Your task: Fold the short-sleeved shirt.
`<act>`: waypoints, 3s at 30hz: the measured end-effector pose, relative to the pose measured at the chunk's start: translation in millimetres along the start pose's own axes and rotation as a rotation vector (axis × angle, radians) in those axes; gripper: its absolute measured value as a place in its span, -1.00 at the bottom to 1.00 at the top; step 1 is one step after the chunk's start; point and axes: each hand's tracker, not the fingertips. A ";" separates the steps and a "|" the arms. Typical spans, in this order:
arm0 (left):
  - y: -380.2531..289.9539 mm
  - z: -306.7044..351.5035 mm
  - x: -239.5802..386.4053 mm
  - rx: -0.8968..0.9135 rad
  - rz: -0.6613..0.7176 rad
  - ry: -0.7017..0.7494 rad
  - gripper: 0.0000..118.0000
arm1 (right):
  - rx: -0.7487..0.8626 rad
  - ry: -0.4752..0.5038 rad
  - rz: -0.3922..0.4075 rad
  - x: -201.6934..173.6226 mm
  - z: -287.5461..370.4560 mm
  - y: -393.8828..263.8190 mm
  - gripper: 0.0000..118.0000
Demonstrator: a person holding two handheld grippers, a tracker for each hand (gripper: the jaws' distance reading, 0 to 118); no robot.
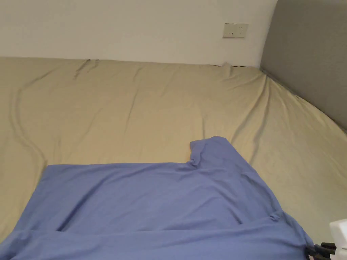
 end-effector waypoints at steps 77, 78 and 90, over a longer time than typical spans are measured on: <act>190.2 -48.2 -18.0 0.375 0.051 0.129 -0.99 | 0.272 0.043 -0.156 55.0 -97.2 241.0 -0.94; 184.3 -37.6 -18.9 0.386 0.065 0.116 -0.99 | 0.287 0.049 -0.149 55.5 -80.5 234.8 -0.94; 54.2 23.8 -21.9 0.316 0.046 0.022 -0.99 | 0.309 0.083 -0.083 27.2 32.1 102.4 -0.94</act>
